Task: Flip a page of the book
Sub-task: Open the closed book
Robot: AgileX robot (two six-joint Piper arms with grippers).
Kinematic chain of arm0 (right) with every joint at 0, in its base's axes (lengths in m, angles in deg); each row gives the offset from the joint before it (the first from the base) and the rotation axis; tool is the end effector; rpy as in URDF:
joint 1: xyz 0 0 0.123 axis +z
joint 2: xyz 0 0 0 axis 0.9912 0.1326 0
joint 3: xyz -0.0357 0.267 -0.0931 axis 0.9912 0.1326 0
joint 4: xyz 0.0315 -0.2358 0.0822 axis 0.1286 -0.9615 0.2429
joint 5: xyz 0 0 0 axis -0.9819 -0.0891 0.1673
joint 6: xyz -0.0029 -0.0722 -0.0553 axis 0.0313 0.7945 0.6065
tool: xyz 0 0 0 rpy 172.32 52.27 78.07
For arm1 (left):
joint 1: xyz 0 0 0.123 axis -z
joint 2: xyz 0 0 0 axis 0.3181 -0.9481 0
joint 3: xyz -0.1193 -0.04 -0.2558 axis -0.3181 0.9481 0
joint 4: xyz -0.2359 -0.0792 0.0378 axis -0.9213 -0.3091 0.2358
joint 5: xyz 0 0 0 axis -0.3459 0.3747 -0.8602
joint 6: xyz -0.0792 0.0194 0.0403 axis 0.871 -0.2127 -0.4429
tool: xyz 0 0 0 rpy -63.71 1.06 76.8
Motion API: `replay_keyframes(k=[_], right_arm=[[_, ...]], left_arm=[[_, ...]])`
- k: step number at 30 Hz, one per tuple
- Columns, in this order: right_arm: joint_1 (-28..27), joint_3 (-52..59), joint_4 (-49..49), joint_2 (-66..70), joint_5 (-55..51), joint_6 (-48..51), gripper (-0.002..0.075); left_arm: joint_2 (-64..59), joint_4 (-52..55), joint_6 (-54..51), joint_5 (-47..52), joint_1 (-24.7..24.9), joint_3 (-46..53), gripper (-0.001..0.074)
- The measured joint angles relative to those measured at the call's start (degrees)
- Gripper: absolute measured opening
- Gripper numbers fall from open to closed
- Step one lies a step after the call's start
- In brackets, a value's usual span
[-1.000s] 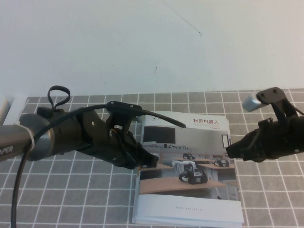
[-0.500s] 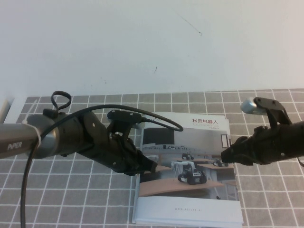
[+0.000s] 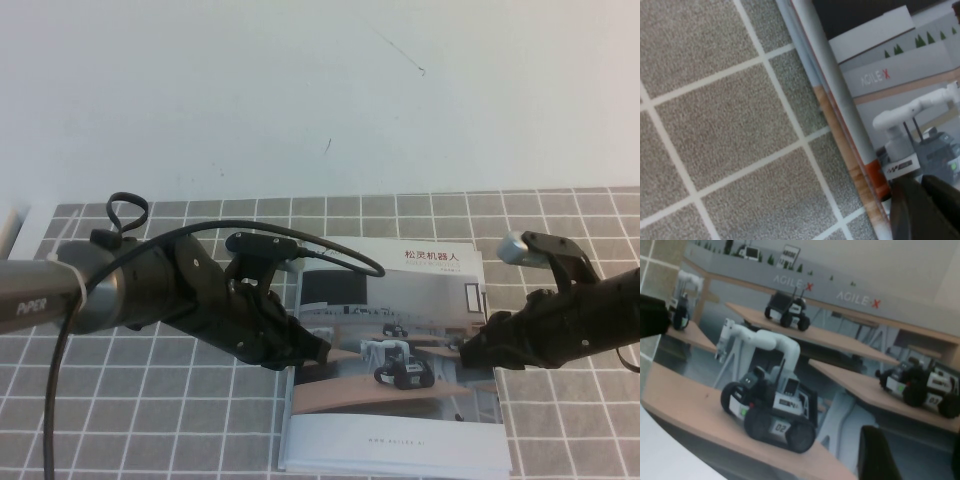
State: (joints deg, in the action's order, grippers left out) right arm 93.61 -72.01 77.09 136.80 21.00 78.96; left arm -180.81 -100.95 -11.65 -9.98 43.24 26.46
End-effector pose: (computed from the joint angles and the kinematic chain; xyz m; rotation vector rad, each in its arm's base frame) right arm 0.3282 0.1096 0.1232 -0.3496 2.6395 0.7463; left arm 0.3348 -0.1782 0.1537 0.4899 2.5979 -0.5128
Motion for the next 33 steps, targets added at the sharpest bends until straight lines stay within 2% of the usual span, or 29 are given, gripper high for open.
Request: replay_keyframes(k=[12, 19, 27, 33], right_arm=[[-0.1, -0.5, -3.01, 0.14, -0.35, -2.34, 0.0333], [-0.1, -3.42, -10.66, 0.26, -3.19, -8.57, 0.0337], [-0.1, -8.69, -22.11, 0.75, -6.73, -18.98, 0.045], [-0.1, -8.78, -23.17, 0.75, -7.79, -20.71, 0.0471]], left_arm=[[-0.09, -2.03, -0.1, -0.11, 0.0, 0.0, -0.0004], [-0.22, -4.11, -0.1, -0.11, 0.0, 0.0, -0.0004], [-0.37, -4.63, -0.34, -0.2, 0.0, 0.0, -0.0004], [-0.47, -4.82, -0.6, -0.2, 0.0, 0.0, -0.0004]])
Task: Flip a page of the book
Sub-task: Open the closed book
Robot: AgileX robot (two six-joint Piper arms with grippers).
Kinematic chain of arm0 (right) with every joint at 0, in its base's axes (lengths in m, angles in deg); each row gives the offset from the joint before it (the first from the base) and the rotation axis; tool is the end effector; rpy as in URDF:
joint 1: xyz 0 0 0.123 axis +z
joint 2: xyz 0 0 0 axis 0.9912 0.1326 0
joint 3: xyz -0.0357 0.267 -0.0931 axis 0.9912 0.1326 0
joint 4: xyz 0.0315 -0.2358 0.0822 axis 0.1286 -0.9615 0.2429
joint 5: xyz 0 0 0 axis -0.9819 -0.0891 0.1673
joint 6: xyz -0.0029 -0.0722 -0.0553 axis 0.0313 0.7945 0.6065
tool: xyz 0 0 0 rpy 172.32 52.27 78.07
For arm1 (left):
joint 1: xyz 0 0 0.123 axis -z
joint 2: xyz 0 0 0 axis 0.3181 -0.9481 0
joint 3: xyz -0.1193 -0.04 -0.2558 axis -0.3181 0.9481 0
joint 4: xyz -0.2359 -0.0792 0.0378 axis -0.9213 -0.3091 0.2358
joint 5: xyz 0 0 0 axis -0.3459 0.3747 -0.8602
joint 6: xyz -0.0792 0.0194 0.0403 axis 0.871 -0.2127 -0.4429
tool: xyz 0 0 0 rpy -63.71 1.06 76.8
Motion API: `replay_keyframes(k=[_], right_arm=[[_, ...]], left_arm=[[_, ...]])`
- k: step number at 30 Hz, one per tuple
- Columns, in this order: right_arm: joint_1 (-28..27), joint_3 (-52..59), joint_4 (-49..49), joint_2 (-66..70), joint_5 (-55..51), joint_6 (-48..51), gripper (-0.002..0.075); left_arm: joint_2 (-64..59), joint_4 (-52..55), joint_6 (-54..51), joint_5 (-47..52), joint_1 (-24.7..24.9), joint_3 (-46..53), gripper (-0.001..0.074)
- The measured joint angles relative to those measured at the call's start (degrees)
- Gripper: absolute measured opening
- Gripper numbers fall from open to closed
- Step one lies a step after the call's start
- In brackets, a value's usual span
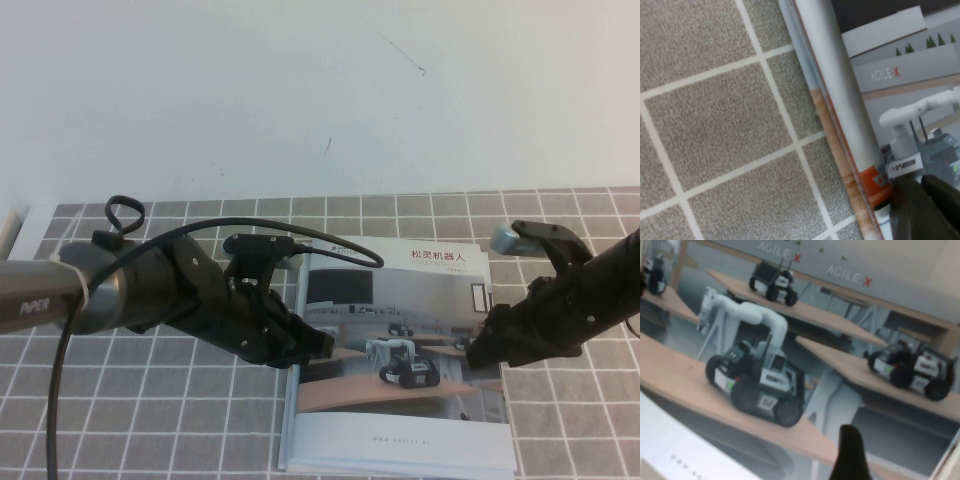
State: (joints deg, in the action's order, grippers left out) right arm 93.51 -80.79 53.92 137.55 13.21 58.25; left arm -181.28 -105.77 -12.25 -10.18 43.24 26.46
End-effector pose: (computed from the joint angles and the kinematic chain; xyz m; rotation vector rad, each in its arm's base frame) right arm 0.3445 0.1084 0.1414 -0.4485 2.7671 0.6720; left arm 0.3356 -0.1808 0.1521 0.4053 2.6081 -0.5703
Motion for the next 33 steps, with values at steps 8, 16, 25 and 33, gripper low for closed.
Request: replay_keyframes(k=[8, 16, 25, 33], right_arm=[[0.1, 0.0, 1.7, 0.0, -3.68, 0.0, 0.0472], [0.1, 0.0, 1.68, 0.1, -3.15, 0.0, 0.0474], [0.1, -0.67, 1.28, 0.19, -1.14, -1.57, 0.0474], [-0.03, -0.67, 2.2, 2.68, -0.5, -1.36, 0.0474]], left_arm=[[-0.12, -1.11, -0.24, -0.23, 0.0, 0.0, -0.0004], [-0.12, -1.23, -0.95, -0.23, 0.0, 0.0, -0.0004], [-0.12, -1.23, -0.95, -0.23, 0.0, 0.0, -0.0004], [-0.12, -1.23, -1.05, -0.11, 0.0, 0.0, -0.0004]])
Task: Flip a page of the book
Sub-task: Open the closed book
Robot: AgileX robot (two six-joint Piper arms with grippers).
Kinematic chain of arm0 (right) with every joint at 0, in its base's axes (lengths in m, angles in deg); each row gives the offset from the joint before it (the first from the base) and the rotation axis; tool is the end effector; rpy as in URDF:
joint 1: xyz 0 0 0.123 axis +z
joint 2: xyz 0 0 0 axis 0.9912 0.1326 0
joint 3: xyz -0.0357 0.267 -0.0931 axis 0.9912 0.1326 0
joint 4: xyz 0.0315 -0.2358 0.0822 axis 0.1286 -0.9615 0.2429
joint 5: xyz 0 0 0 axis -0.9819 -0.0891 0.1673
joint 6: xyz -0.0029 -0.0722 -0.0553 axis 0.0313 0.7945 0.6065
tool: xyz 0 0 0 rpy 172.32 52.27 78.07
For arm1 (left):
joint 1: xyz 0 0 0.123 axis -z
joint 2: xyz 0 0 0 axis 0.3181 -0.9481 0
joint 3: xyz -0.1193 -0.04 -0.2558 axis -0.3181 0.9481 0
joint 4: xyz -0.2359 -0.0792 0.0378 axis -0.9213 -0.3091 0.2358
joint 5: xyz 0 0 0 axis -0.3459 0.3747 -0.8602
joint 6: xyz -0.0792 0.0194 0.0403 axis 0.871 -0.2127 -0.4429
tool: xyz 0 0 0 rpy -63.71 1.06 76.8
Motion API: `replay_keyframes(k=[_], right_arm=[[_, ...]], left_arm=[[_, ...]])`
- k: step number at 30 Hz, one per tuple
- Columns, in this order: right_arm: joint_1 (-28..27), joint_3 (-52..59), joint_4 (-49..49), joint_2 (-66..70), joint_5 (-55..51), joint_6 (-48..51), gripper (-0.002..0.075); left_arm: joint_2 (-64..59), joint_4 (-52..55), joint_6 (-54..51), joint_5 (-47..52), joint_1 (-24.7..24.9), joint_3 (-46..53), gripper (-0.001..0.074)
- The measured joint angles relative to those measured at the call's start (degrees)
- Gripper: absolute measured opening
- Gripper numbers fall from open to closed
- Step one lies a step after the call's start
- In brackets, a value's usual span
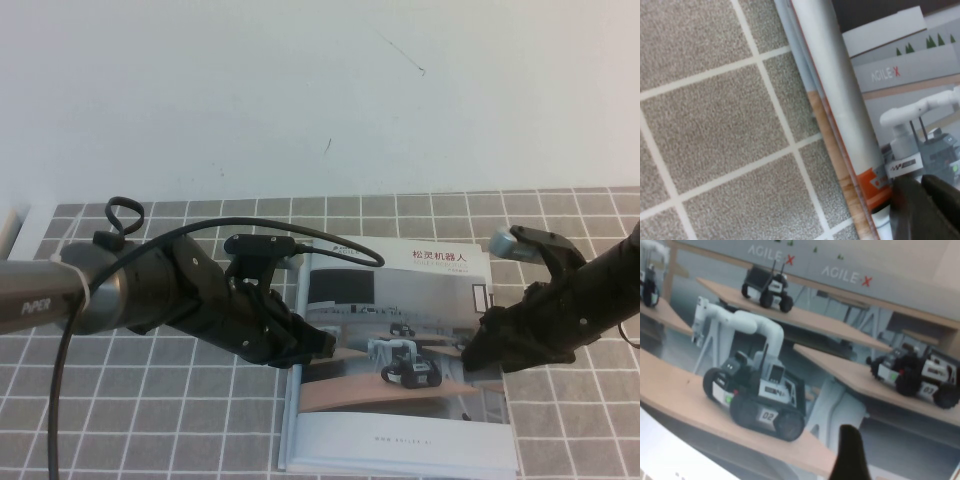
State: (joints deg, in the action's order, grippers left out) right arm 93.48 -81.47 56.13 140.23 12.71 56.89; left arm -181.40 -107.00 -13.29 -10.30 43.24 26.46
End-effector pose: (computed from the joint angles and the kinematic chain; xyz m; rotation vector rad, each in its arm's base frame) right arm 0.3479 0.1109 0.1282 -0.3682 2.8094 0.7229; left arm 0.3359 -0.1814 0.1518 0.4027 2.6040 -0.5787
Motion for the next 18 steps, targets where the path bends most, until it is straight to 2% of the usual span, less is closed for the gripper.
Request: replay_keyframes(k=[18], right_arm=[[-0.41, -5.51, 1.39, 0.15, -7.43, 1.71, 0.0477]], left_arm=[[0.0, -0.63, -0.47, 0.58, -0.1, 0.0, -0.0004]])
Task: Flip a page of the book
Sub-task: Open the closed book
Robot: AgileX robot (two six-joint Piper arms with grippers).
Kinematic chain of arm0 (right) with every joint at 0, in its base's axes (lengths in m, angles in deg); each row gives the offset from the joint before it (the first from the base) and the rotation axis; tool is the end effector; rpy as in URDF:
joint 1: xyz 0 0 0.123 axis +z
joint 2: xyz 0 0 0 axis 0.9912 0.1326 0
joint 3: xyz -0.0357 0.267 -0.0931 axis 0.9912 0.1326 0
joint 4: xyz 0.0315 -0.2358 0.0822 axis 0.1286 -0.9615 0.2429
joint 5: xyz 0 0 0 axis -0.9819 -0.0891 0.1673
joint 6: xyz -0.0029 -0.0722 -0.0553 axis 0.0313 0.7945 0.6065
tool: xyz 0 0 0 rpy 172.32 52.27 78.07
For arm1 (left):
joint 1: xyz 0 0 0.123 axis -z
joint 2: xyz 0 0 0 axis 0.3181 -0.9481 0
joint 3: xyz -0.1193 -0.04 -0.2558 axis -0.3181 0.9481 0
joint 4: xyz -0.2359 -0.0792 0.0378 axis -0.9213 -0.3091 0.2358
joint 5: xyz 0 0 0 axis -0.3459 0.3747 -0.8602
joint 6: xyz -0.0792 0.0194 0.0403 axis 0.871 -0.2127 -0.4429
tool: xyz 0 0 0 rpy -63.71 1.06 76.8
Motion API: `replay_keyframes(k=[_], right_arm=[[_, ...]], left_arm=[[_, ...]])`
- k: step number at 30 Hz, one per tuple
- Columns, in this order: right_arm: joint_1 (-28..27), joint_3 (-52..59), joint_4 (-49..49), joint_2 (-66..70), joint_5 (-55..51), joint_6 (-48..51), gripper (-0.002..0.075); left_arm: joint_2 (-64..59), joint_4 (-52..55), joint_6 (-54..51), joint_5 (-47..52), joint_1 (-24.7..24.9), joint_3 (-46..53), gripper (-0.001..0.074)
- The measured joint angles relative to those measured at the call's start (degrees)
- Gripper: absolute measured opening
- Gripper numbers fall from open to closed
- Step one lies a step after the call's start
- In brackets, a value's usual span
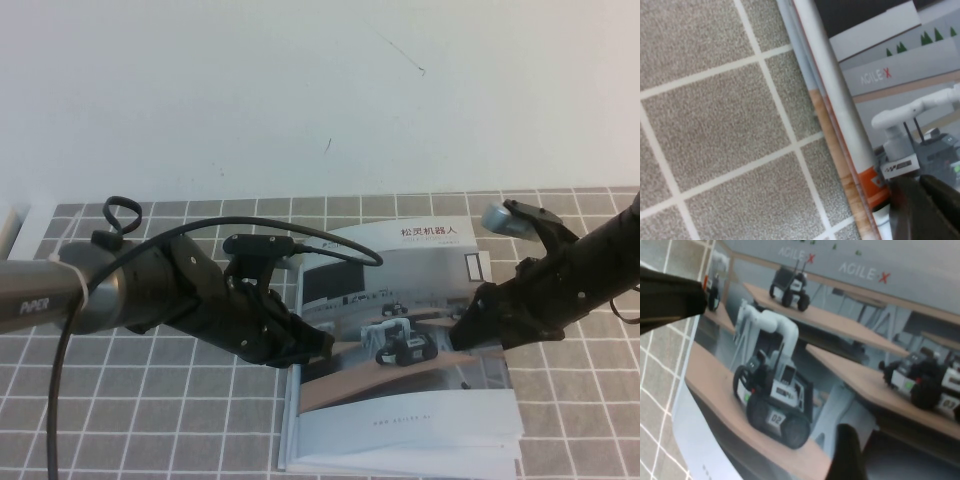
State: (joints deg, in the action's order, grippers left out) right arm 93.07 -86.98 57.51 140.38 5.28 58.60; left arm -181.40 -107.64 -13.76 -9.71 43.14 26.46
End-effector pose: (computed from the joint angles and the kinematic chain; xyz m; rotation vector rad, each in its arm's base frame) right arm 0.3598 0.1179 0.1505 -0.4589 2.7663 0.8410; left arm 0.3354 -0.1814 0.1517 0.4031 2.6094 -0.5904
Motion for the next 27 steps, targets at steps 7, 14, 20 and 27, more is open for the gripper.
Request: replay_keyframes(k=[7, 14, 20, 27], right_arm=[[0.0, -3.7, -3.51, 0.0, -4.79, -1.88, 0.0477], [0.12, -8.57, -7.26, 0.0, -11.71, -5.86, 0.0475], [0.6, -8.64, -8.74, 0.0, -12.31, -5.86, 0.0475], [0.6, -12.62, -12.62, 0.0, -17.04, -7.21, 0.0475]], left_arm=[[-0.02, -1.53, -1.13, 0.5, -0.33, 0.0, -0.0004], [-0.12, -3.03, -2.36, 0.82, -0.33, 0.0, -0.0004], [-0.24, -3.94, -2.5, 1.25, -0.33, 0.0, -0.0004], [-0.36, -4.6, -2.62, 2.1, -0.33, 0.0, -0.0004]])
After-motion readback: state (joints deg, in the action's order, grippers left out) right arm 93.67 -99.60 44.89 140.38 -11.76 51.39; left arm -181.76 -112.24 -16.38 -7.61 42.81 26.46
